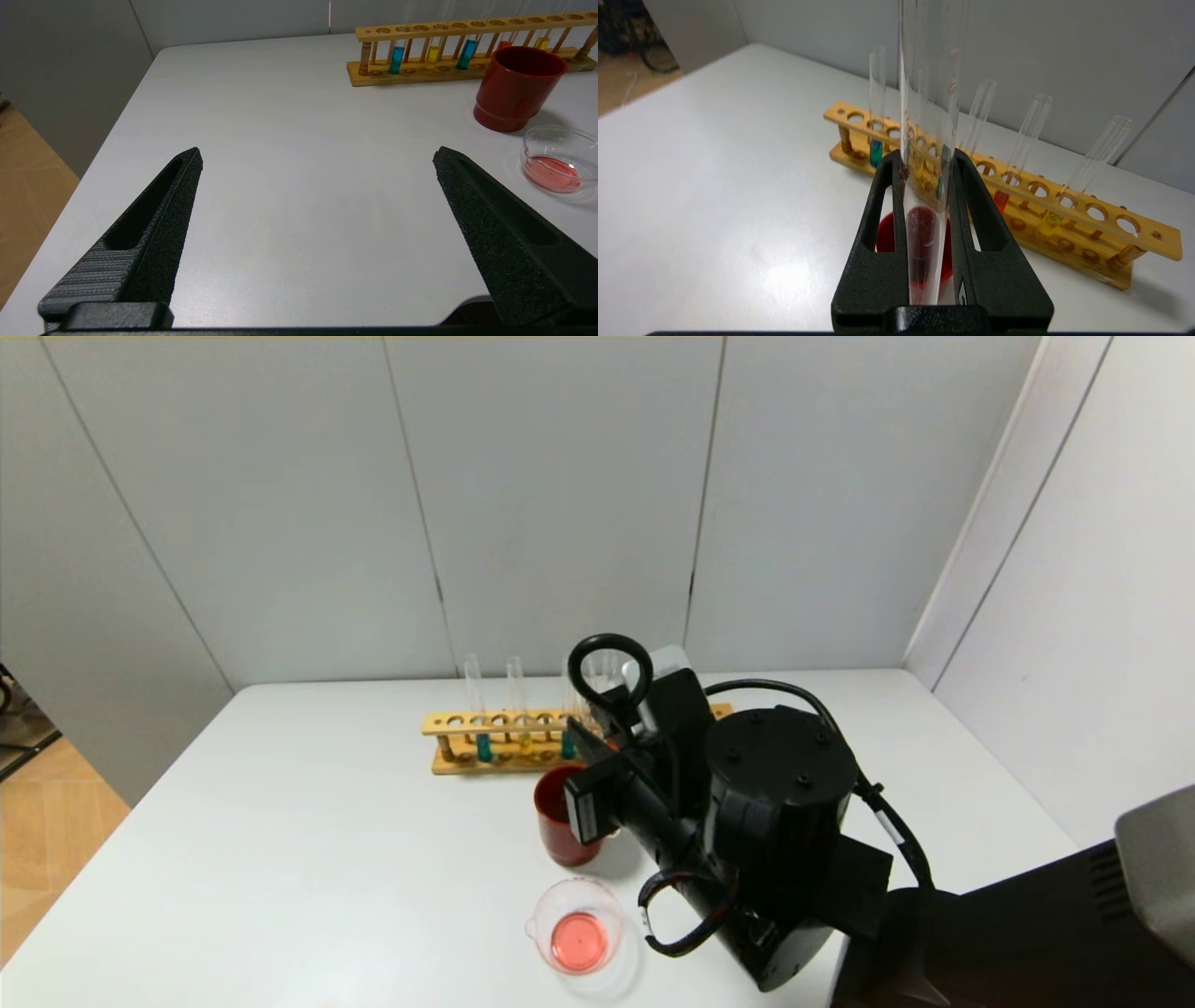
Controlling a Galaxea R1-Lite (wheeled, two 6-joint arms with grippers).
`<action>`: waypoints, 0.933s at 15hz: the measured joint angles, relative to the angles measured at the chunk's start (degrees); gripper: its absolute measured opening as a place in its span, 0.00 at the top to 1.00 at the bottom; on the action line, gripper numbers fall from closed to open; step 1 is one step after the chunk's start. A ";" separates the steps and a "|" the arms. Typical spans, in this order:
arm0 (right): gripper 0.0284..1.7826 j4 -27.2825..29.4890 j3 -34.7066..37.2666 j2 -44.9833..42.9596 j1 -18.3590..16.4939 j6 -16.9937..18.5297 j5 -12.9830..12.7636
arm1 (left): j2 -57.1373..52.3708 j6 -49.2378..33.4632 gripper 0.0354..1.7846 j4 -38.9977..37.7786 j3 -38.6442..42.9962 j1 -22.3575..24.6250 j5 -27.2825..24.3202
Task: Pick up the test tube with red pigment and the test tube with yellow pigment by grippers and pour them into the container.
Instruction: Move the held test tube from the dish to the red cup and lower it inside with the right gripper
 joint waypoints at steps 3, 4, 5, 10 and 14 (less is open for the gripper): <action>0.86 -2.36 -1.07 1.65 -2.62 1.23 0.41 | 0.00 0.00 0.02 0.00 0.00 0.00 0.00; 0.86 -2.62 -1.71 2.26 -2.99 1.78 0.57 | 0.00 -0.01 0.02 -0.02 0.00 0.00 0.00; 0.86 -2.73 -2.65 2.95 -3.25 2.24 0.63 | 0.00 0.00 0.02 -0.02 0.00 0.00 0.02; 0.86 -2.83 -9.70 7.63 -4.83 2.88 2.65 | 0.00 -0.01 0.02 -0.02 0.00 0.00 0.00; 0.86 -2.67 -13.65 11.39 -5.92 3.38 3.36 | 0.00 0.00 0.02 0.00 0.00 0.00 0.02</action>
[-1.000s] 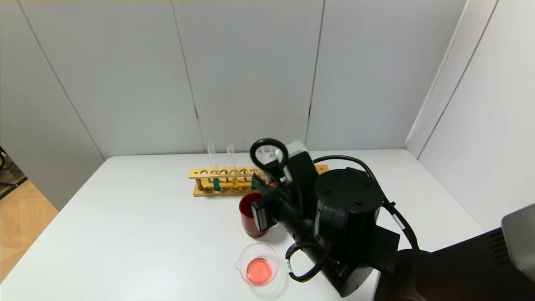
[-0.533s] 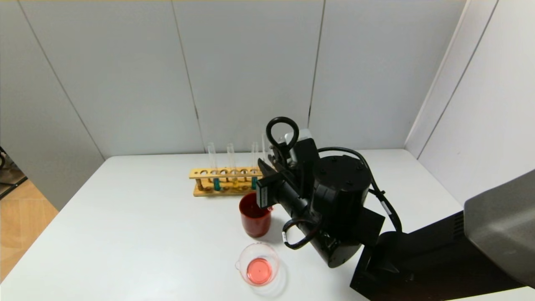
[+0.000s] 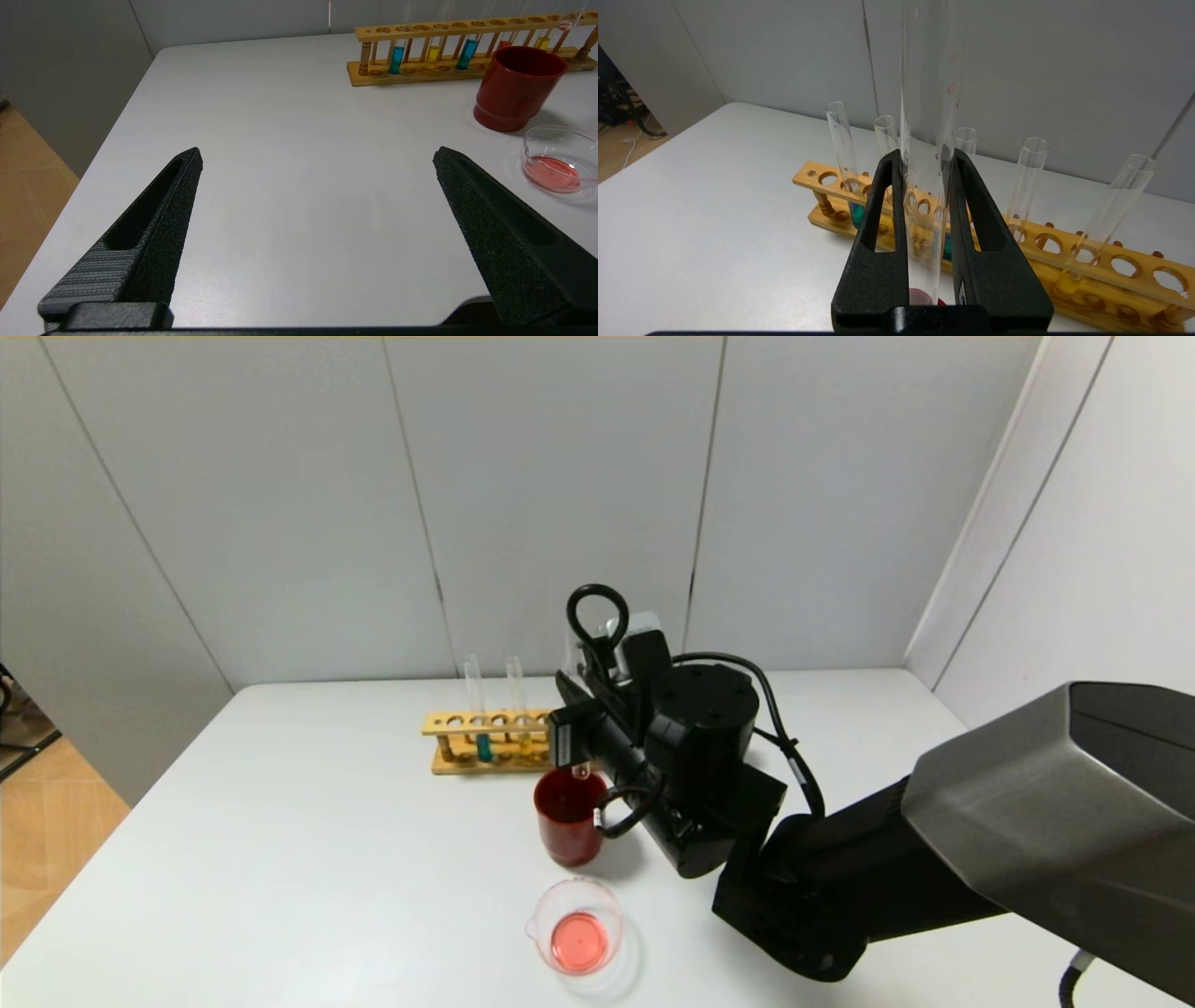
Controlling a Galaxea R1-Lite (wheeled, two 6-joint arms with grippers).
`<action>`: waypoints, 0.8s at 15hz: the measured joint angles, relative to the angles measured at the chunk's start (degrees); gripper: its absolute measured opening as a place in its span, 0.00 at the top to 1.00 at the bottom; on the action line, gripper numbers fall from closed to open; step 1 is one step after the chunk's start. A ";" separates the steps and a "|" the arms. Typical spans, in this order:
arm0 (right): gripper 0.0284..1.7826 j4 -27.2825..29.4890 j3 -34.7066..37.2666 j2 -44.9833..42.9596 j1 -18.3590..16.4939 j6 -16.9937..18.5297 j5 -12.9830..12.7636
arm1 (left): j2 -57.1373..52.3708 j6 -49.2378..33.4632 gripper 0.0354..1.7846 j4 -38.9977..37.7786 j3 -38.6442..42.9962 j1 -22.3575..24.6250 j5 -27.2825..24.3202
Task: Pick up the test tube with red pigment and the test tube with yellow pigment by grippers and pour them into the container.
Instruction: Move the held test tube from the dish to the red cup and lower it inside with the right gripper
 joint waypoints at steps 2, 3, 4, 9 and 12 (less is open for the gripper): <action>0.86 -0.05 -0.51 1.18 -0.09 -0.13 0.57 | 0.00 0.00 0.02 0.00 0.00 0.00 0.00; 0.86 -0.11 -0.99 1.87 -0.15 -0.11 0.62 | 0.00 0.00 0.02 0.00 0.00 0.00 -0.02; 0.86 -0.16 -1.76 2.61 -0.15 0.00 0.60 | 0.00 0.02 0.02 0.00 0.00 0.00 0.00; 0.86 -0.30 -5.10 5.71 -0.30 0.38 0.62 | 0.00 -0.01 0.02 0.00 0.00 0.00 -0.02; 0.86 -0.37 -5.40 6.94 -0.50 1.90 0.62 | 0.00 0.00 0.02 -0.02 0.00 0.00 -0.02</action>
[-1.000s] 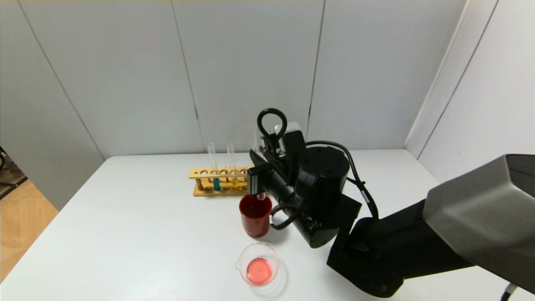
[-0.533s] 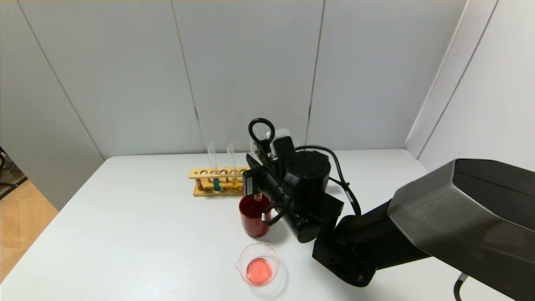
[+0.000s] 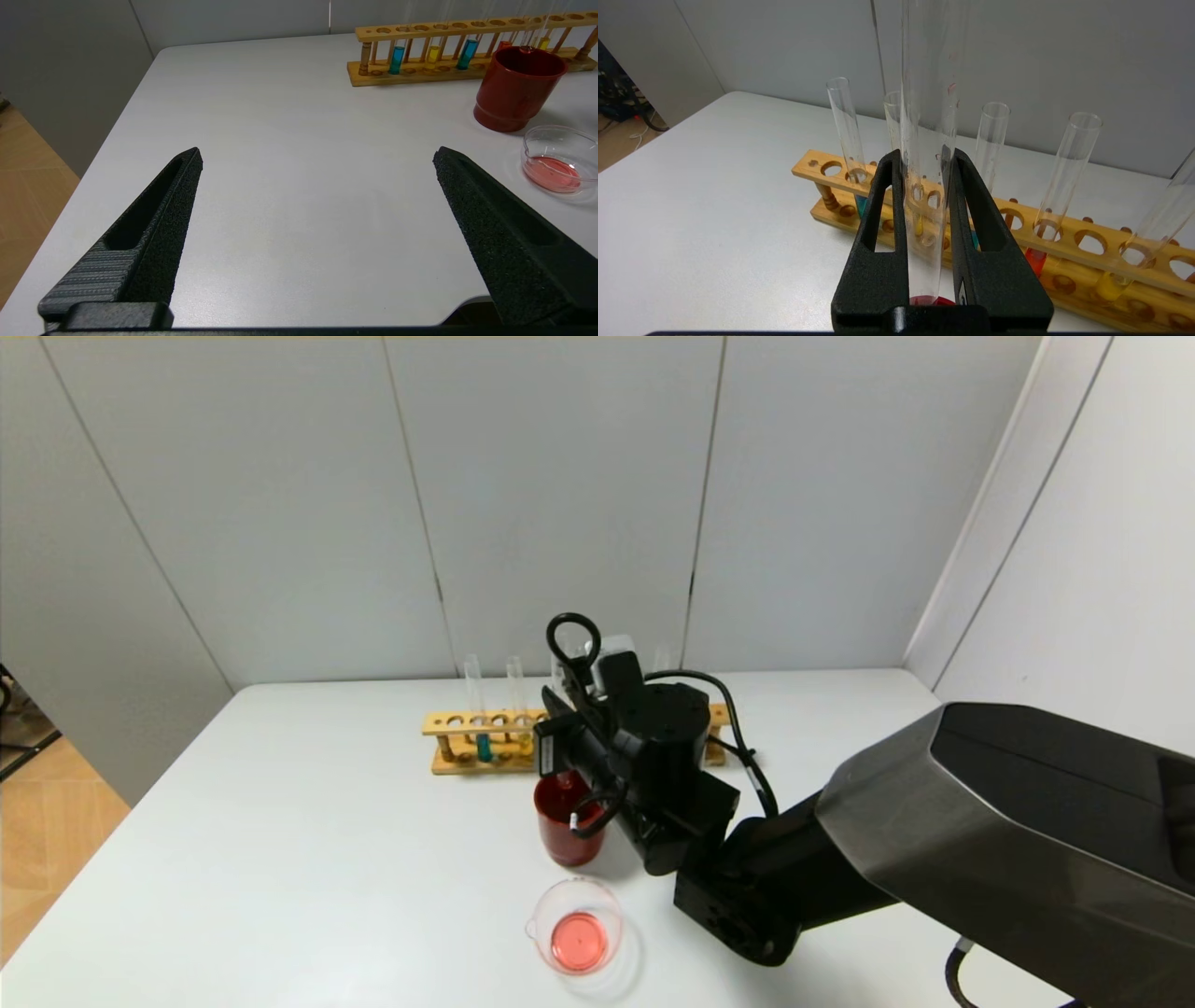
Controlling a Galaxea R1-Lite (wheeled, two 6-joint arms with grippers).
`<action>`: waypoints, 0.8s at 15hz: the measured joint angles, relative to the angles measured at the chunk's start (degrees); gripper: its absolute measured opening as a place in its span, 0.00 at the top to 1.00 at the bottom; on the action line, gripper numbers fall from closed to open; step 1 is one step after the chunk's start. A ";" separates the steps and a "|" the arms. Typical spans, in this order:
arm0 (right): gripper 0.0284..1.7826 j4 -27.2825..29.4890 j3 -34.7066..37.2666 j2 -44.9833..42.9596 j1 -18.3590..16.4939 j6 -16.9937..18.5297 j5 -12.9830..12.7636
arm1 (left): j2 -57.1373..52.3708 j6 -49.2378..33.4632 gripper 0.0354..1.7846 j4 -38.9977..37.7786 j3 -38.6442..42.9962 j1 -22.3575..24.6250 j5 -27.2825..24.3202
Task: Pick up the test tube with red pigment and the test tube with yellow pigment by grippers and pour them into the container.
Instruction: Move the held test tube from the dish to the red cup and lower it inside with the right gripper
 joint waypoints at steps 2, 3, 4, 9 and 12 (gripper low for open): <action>0.86 -0.24 0.06 0.89 0.00 0.16 -0.02 | 0.00 -0.01 0.02 0.00 0.00 0.00 0.00; 0.86 -0.85 0.24 1.30 -0.02 0.11 -0.05 | 0.00 -0.01 0.02 0.00 0.00 0.00 0.00; 0.86 -1.32 0.33 1.68 -0.04 0.13 -0.07 | 0.00 -0.01 0.02 0.00 0.00 0.00 0.02; 0.86 -2.94 2.29 2.90 -0.15 0.13 -0.10 | 0.00 0.00 0.02 0.00 0.00 0.00 0.00; 0.86 -4.01 3.78 3.56 -0.15 0.20 -0.10 | 0.00 -0.01 0.02 0.02 0.00 0.00 0.00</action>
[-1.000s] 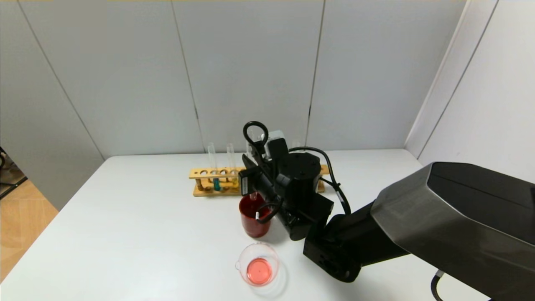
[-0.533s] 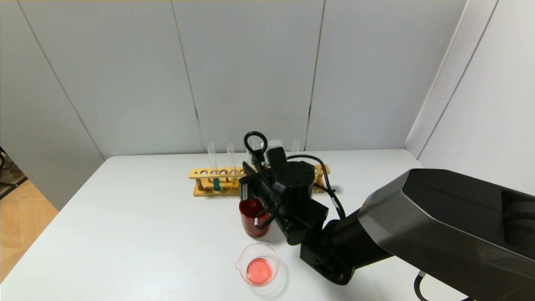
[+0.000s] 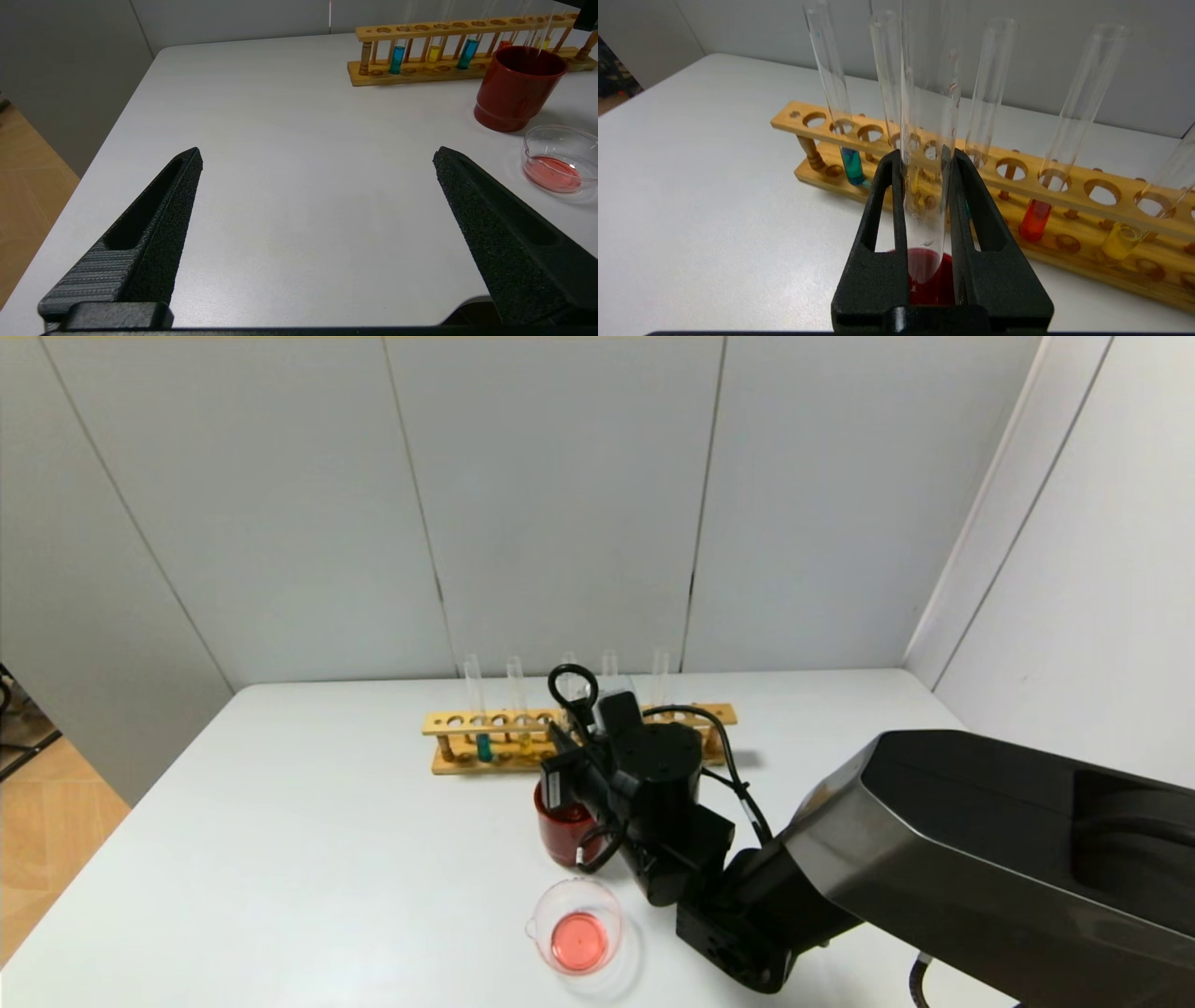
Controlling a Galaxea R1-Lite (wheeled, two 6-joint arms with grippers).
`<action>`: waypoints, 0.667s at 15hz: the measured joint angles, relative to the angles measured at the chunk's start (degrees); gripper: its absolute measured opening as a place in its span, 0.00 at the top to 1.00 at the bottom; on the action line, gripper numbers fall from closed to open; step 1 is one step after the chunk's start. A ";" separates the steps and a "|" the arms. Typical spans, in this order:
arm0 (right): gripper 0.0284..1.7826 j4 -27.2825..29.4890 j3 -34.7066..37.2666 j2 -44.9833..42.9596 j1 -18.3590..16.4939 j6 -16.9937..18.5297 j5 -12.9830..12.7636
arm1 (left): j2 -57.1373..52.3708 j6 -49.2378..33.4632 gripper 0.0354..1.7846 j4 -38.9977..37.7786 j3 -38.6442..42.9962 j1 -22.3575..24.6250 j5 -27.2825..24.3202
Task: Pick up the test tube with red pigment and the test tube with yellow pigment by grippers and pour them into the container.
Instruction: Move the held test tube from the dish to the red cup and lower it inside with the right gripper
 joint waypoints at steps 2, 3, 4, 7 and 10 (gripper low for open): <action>0.86 -0.45 0.20 0.26 0.01 0.83 0.00 | 0.00 0.00 0.02 0.00 0.00 0.00 0.00; 0.85 -0.45 0.24 0.37 0.01 0.93 0.02 | 0.00 0.01 0.02 0.00 0.00 0.00 0.00; 0.84 -0.43 0.27 0.44 0.01 0.96 0.00 | 0.00 0.01 0.02 0.00 0.00 0.00 0.00; 0.72 -0.43 0.28 0.77 0.01 0.94 0.00 | 0.00 0.00 0.02 0.00 0.00 0.00 0.00; 0.45 -0.45 0.28 1.30 0.04 0.94 0.02 | 0.00 0.01 0.02 -0.02 0.00 0.00 0.00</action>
